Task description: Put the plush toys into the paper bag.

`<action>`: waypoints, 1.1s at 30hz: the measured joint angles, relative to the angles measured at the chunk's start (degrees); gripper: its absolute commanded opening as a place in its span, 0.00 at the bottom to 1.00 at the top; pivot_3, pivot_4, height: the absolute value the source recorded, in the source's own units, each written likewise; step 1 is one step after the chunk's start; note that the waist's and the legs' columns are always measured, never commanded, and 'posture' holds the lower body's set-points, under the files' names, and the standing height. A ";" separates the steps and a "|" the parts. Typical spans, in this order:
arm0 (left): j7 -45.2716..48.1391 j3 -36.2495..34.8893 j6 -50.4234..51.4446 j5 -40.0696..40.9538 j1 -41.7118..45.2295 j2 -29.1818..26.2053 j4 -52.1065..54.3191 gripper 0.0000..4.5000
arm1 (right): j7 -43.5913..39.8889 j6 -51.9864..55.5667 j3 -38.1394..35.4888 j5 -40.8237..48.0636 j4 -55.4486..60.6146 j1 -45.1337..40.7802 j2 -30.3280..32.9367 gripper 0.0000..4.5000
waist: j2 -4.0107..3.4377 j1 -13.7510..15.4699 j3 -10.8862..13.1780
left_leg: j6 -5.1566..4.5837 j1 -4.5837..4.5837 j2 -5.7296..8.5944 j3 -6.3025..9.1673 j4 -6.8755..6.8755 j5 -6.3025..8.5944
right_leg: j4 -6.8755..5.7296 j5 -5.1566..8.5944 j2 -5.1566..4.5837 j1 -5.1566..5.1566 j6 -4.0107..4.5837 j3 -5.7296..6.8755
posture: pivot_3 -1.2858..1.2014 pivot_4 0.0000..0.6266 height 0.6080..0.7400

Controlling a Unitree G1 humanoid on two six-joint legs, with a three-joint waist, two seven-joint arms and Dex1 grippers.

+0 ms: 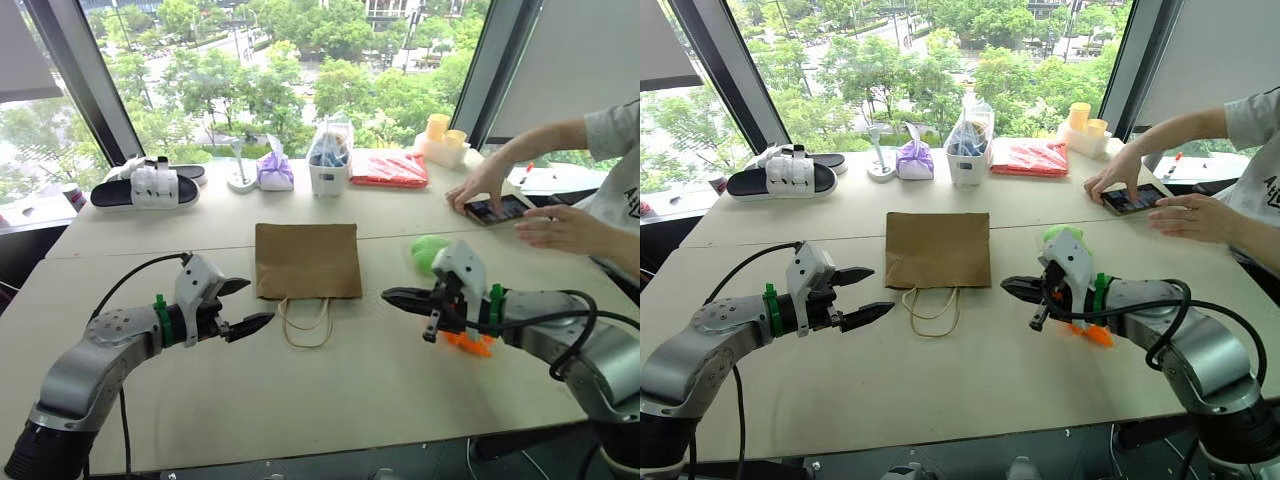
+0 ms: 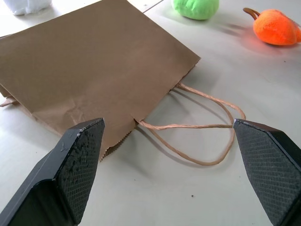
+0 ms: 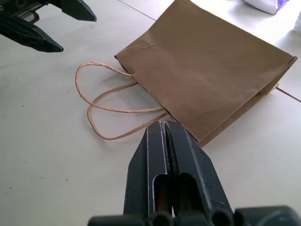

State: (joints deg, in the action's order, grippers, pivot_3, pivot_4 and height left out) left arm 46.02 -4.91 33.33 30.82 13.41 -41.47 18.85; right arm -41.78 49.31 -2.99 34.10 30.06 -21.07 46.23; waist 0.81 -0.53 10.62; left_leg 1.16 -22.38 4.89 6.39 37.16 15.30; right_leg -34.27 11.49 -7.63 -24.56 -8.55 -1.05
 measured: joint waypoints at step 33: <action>12.45 11.61 -40.74 -22.23 7.56 0.31 -20.09 0.99 | -0.62 -2.04 3.14 -3.72 -1.52 -1.20 -0.16 0.00 | 0.00 0.19 0.00 | -0.01 -0.01 0.02 -0.03 0.02 0.01 | 0.03 -0.01 -0.02 0.01 -0.01 0.02 | 0.52 0.24 1.00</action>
State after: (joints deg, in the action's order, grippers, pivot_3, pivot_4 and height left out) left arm 58.47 6.70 -7.41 8.59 20.96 -41.16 -1.24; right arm -42.40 47.27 0.15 30.37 28.54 -22.27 46.07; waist 0.81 -0.34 10.62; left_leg 1.15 -22.39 4.91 6.36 37.18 15.30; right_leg -34.24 11.48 -7.65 -24.55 -8.56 -1.03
